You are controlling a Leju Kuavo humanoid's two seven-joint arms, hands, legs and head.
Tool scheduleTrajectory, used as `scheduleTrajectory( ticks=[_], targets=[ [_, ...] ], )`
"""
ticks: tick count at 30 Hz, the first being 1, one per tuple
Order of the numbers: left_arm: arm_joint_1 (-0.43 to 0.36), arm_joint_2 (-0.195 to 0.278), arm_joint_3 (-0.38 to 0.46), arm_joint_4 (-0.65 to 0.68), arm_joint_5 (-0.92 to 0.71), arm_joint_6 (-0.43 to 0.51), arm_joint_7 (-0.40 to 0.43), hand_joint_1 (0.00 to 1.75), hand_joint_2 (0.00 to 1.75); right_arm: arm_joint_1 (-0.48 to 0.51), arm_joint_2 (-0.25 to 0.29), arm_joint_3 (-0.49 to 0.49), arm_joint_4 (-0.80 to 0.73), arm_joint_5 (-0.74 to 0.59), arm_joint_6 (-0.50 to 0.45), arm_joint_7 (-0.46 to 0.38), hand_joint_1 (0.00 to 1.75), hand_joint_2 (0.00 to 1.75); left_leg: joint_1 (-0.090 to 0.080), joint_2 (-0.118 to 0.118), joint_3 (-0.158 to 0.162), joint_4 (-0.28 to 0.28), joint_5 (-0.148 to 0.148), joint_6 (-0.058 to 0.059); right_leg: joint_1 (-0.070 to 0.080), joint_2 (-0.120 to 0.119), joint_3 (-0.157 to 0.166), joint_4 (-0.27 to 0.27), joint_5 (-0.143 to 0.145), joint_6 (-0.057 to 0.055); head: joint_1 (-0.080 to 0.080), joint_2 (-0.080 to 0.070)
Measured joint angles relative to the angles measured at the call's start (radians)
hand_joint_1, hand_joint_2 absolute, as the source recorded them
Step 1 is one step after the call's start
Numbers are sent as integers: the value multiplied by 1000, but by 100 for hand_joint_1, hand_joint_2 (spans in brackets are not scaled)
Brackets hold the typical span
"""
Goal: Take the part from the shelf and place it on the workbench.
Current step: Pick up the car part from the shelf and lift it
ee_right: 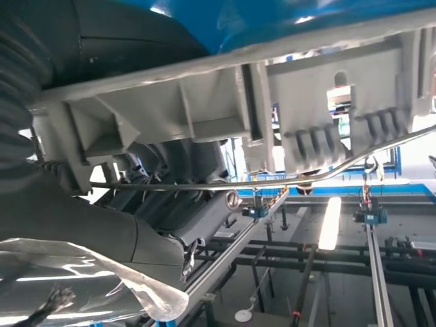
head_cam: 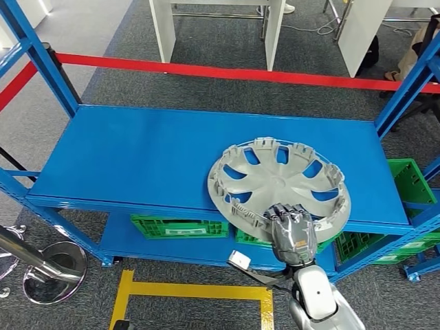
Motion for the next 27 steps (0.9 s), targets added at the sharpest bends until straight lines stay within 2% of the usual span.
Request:
scheduleTrajectory(
  ticks=[7,9,12,15,19,27],
  targets=[
    [0,0,-4,0,6,4,-2,0,0,-5,-48,49,-120,0,0,24,175,175,0,0,-1,0,0,0,0,0,-1,0,0,0,0,0],
    [0,0,-6,0,9,6,-2,0,0,-5,-58,54,-179,0,0,-27,175,175,0,0,-1,0,0,0,0,0,-1,0,0,0,0,0],
    [-1,0,-9,0,10,10,0,0,0,3,-59,47,-267,0,0,-157,175,175,0,0,-2,0,0,0,0,0,-2,0,0,0,0,0],
    [-1,0,-16,0,10,12,3,0,0,27,-40,38,-345,0,0,-268,175,175,0,-1,-3,0,0,0,0,-2,-2,0,0,0,0,0],
    [-1,0,-25,0,10,14,12,0,0,52,3,16,-430,0,0,-358,175,175,0,-1,-3,0,0,0,0,-2,-2,0,0,0,0,0],
    [-2,0,-34,0,7,13,19,0,0,70,59,2,-519,0,1,-405,175,175,0,-1,-3,0,0,0,0,-1,-2,0,0,0,0,0]
  ],
)
